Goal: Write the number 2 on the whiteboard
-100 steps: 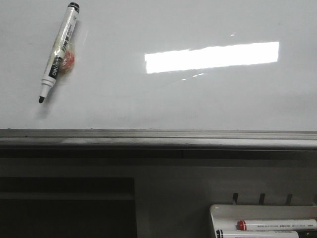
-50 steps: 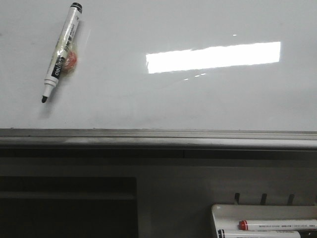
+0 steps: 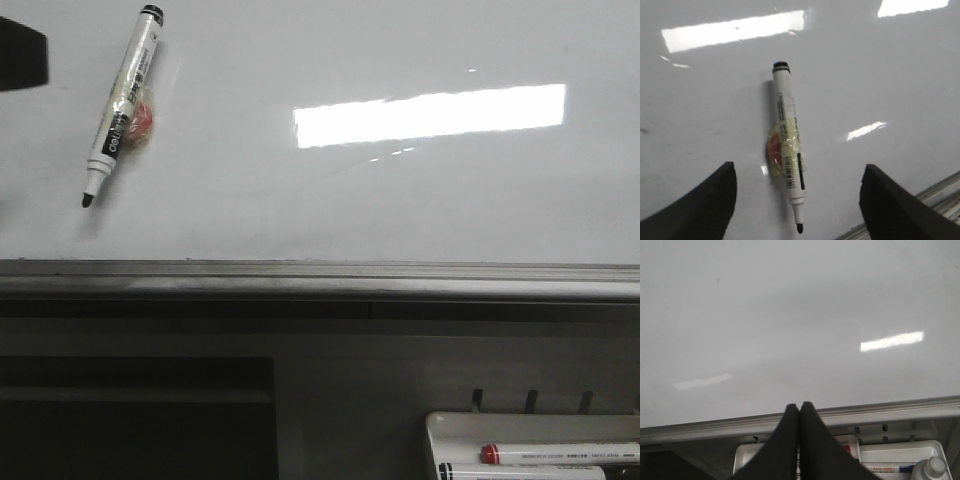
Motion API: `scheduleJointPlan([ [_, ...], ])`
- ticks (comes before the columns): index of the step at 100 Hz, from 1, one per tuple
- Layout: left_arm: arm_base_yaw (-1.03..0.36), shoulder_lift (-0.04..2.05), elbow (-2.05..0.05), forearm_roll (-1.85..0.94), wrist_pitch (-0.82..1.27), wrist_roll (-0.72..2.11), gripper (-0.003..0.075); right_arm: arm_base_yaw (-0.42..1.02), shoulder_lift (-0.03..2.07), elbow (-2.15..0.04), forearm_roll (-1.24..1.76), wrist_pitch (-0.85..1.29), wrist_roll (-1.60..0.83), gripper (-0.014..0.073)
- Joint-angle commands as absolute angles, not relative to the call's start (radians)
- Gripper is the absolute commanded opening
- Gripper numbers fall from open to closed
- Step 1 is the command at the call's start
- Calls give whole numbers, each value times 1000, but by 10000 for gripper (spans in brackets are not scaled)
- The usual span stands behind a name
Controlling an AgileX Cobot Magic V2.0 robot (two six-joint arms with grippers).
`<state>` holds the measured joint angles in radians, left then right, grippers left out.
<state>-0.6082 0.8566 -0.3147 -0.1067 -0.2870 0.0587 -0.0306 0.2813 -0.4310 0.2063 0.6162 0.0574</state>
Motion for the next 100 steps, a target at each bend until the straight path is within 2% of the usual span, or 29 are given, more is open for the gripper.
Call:
scheduleJointPlan([
  [1,-625,922,-351,-150,-448,52,459,-29,300,-463,213,531,44,-71],
  [34,-651,1112,-414,-186,-492,45,440,-29,300,-463,213,531,44,-71],
  [68,-651,1217,-483,-276,-437,45,427,-29,300,-463,213,531,44,-71],
  [75,-651,1222,-495,-276,-396,45,342,-29,300,-463,213,535,44,-71],
  [76,-651,1222,-495,-276,-387,45,296,-29,300,-463,213,537,44,-71],
  [77,-651,1222,-497,-276,-383,45,296,-29,300,-463,213,537,44,-71],
  [87,-651,1222,-497,-276,-340,45,14,-29,300,-463,213,548,44,-71],
  [89,-651,1222,-497,-276,-336,45,-21,-29,300,-463,213,550,44,-71],
  [100,-651,1222,-497,-270,-321,45,-20,-29,300,-463,219,566,44,-71],
])
